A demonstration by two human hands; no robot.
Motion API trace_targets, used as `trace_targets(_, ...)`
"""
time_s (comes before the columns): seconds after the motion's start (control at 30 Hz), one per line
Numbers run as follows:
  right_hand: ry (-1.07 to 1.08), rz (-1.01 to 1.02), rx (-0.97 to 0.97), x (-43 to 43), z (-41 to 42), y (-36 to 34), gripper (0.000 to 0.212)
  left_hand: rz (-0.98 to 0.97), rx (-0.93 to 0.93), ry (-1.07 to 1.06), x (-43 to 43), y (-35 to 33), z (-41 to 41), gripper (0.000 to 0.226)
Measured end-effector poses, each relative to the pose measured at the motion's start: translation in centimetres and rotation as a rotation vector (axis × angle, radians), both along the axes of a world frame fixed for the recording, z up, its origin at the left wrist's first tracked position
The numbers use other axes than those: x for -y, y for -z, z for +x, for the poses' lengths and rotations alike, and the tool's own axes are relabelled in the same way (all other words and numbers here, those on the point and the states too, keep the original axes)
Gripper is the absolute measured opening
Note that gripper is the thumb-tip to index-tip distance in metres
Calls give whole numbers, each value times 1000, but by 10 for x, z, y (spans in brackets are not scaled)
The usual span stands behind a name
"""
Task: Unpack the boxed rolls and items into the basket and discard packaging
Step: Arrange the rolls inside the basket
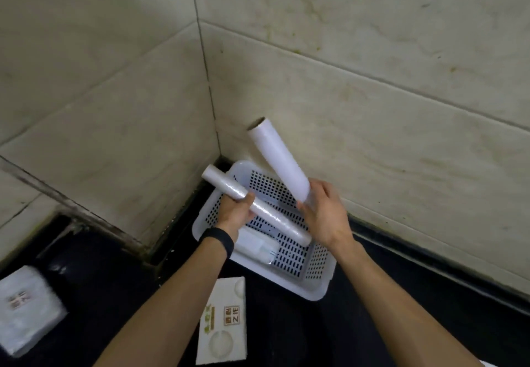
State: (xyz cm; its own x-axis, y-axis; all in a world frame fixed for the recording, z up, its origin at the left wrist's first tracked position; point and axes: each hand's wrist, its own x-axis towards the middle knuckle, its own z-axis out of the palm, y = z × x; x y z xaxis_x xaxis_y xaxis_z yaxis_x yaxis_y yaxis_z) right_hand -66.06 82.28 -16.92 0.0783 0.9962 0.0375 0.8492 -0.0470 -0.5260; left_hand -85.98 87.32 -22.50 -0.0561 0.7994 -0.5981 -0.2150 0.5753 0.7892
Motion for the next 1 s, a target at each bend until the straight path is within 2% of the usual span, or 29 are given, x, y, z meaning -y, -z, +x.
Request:
trace_targets(0.13, -177, -153, 182, -26, -9, 29, 46, -6, 87, -2, 3, -4, -5, 33)
trace_targets(0.23, -190, -244, 211, -29, -10, 44, 53, -17, 130, 6, 5, -5, -3, 33)
trace_targets(0.3, -175, -235, 185, -29, -11, 48, 55, -38, 144, 24, 6, -3, 0, 34)
trace_targets(0.4, -180, -111, 149, -20, -11, 52, 53, -67, 134, 50, 7, -1, 8, 39)
trace_targets(0.5, -24, 17, 123, 12, -3, 54, 56, -80, 128, -14, 4, 3, 15, 35)
trace_targets(0.57, 147, 20, 159, 41, 4, 56, 65, -82, 131, -46, -1, 5, 18, 30)
trace_targets(0.63, 288, -61, 65, 66, 8, 60, 79, -82, 108, -55, -7, 9, 20, 31)
trace_targets(0.77, 436, -174, -388, 81, 2, 64, 87, -95, 109, -52, -9, 11, 19, 37)
trace_targets(0.9, 486, -321, -446, 76, 3, 59, 87, -48, 149, -30, -2, 10, 18, 41)
trace_targets(1.0, 464, -354, -469, 77, 3, 53, 87, -57, 159, -10, 1, 5, 17, 44)
